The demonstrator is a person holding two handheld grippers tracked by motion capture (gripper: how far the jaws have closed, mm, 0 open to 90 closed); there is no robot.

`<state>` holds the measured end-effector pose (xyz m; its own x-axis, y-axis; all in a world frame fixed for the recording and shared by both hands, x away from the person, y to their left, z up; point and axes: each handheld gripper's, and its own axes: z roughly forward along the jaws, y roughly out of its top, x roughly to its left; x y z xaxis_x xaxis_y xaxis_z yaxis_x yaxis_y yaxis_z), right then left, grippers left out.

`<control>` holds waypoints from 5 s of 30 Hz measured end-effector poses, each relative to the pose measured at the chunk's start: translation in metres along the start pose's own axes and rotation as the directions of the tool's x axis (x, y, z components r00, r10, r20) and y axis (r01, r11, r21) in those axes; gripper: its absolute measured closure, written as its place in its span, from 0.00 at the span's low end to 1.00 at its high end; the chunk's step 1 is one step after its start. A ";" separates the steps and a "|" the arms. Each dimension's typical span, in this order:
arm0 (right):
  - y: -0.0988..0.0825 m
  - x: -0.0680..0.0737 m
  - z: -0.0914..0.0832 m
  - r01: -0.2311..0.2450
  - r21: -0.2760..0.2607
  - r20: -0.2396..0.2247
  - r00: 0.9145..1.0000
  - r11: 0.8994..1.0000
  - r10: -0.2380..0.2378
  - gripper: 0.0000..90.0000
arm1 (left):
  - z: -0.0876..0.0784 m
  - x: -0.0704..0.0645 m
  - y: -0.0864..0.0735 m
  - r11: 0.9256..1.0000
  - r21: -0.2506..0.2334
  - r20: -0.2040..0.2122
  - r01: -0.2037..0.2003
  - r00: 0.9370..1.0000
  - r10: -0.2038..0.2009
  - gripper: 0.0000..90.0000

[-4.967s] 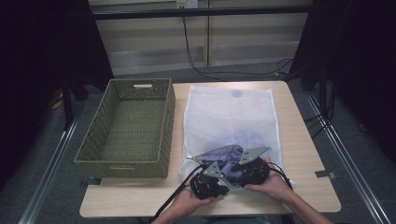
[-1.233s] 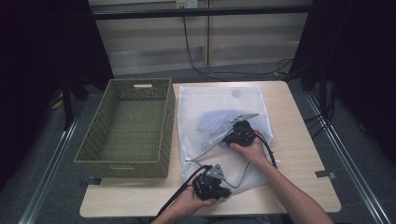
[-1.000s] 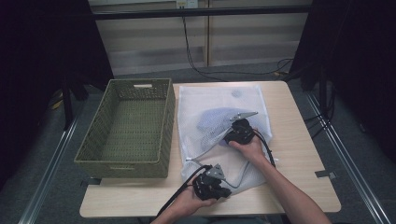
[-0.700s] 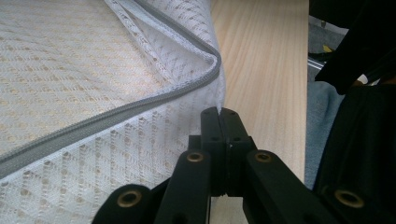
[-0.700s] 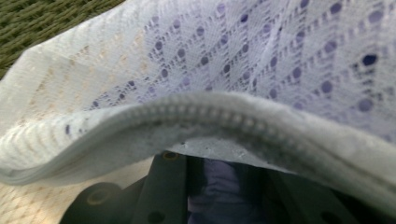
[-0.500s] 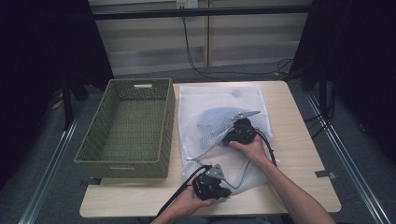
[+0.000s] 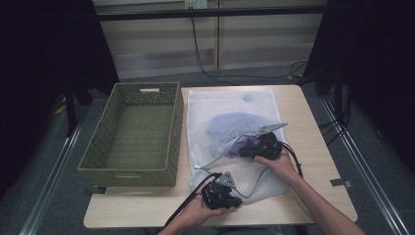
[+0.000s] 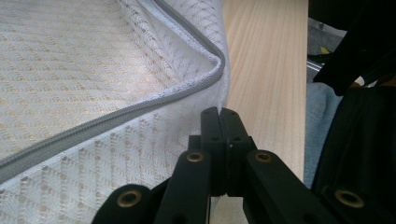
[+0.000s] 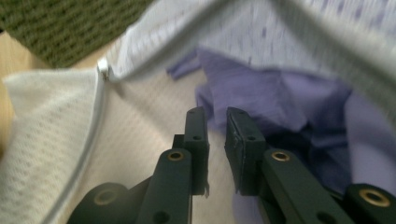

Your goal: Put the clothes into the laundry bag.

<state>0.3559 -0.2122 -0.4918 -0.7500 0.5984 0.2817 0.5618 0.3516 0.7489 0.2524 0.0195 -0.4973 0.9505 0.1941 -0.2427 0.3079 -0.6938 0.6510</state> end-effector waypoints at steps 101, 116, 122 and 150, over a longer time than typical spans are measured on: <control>0.050 -0.019 -0.007 0.038 -0.051 0.039 0.999 0.998 -0.036 0.99 | 0.000 0.003 0.000 1.000 -0.004 0.036 0.007 0.999 -0.006 1.00; 0.030 0.009 -0.037 0.055 -0.127 -0.024 0.998 0.990 -0.059 0.99 | 0.000 0.001 0.001 1.000 -0.006 0.009 -0.005 1.000 0.005 0.99; 0.025 0.020 -0.046 0.079 -0.136 -0.036 0.996 0.988 -0.084 0.99 | -0.001 0.001 0.002 1.000 0.003 0.008 -0.005 1.000 0.005 0.99; -0.017 0.047 -0.054 0.113 -0.085 -0.071 0.990 0.990 -0.119 0.99 | -0.001 0.000 0.002 1.000 0.006 -0.001 0.003 1.000 -0.003 1.00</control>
<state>0.2923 -0.2287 -0.4591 -0.8344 0.4999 0.2322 0.4416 0.3542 0.8243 0.2534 0.0194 -0.4955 0.9496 0.1968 -0.2440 0.3105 -0.6972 0.6461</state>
